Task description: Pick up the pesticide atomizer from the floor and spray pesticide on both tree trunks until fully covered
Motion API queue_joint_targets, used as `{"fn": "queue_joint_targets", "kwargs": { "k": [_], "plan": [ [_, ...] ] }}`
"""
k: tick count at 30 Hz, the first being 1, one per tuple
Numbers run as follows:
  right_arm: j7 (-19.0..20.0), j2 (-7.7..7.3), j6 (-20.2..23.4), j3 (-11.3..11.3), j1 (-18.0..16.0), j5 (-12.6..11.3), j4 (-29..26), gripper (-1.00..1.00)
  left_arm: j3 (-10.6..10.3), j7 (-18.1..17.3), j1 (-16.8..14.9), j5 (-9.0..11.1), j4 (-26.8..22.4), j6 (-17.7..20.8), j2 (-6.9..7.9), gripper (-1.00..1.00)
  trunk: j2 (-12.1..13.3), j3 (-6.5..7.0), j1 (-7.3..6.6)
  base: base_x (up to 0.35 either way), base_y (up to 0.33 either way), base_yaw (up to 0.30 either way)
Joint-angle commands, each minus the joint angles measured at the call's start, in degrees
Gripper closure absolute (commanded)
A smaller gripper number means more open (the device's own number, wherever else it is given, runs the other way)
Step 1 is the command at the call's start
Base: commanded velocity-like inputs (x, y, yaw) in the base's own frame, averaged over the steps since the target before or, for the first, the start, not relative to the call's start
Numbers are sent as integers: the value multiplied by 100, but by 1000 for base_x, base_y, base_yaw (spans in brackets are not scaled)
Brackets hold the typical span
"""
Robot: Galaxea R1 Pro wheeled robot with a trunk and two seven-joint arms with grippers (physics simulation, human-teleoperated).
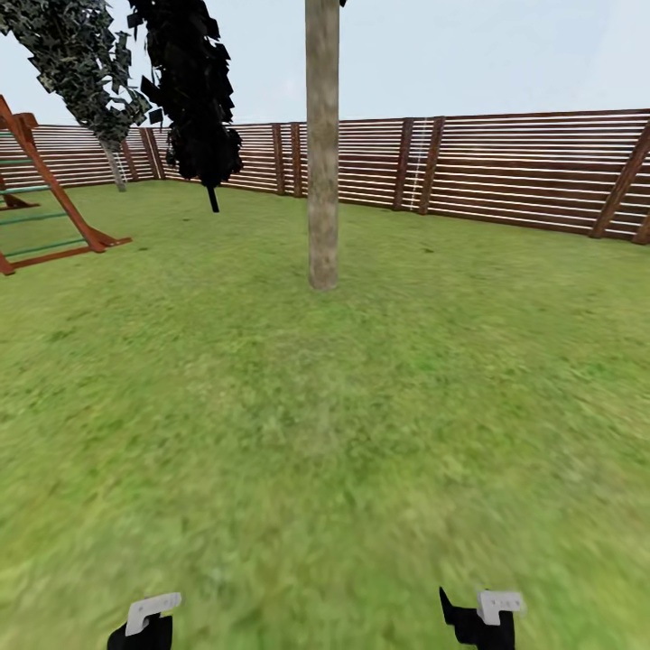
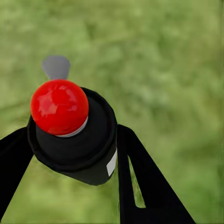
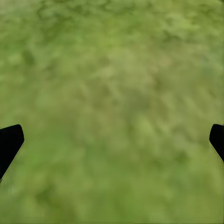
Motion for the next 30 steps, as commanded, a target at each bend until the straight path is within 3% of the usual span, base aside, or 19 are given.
{"fn": "queue_joint_targets", "kwargs": {
  "k": [1, 30],
  "plan": [
    [33, 2, -19, -50, -6, 35, 4, -100, -12, -4, -3, 30, 4, -18, 1, 100, -2, -5, 3, 339, 0, 0],
    [33, 2, -19, -50, -4, 30, 127, -100, -12, -4, -3, 30, 4, -15, 1, 100, -2, -5, 3, 339, 0, 0]
  ]
}}
